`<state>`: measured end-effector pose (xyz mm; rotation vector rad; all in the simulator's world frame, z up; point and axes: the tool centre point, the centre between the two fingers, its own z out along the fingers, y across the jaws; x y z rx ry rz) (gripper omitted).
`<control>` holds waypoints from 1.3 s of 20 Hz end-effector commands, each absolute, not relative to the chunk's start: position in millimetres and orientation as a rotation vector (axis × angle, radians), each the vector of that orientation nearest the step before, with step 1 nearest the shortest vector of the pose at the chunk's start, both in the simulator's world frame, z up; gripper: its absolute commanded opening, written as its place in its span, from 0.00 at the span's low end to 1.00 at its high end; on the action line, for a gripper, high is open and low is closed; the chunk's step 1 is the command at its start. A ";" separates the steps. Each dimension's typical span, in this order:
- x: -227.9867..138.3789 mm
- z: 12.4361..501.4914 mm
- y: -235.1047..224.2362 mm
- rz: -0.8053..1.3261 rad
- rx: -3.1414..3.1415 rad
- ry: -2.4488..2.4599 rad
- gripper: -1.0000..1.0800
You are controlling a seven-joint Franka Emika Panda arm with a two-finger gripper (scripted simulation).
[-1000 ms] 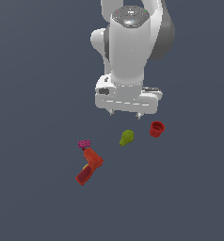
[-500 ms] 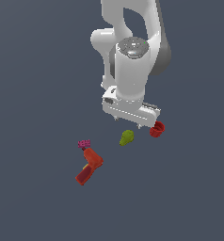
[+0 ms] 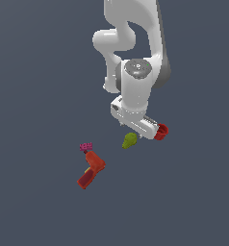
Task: Pick up a designated object from a clutter of objects.
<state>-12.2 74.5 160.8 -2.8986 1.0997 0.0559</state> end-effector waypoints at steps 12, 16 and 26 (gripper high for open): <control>-32.1 105.8 78.1 0.021 -2.708 1.570 0.96; -35.9 97.4 77.6 0.010 -2.669 1.647 0.96; -38.9 91.0 77.2 0.002 -2.641 1.702 0.96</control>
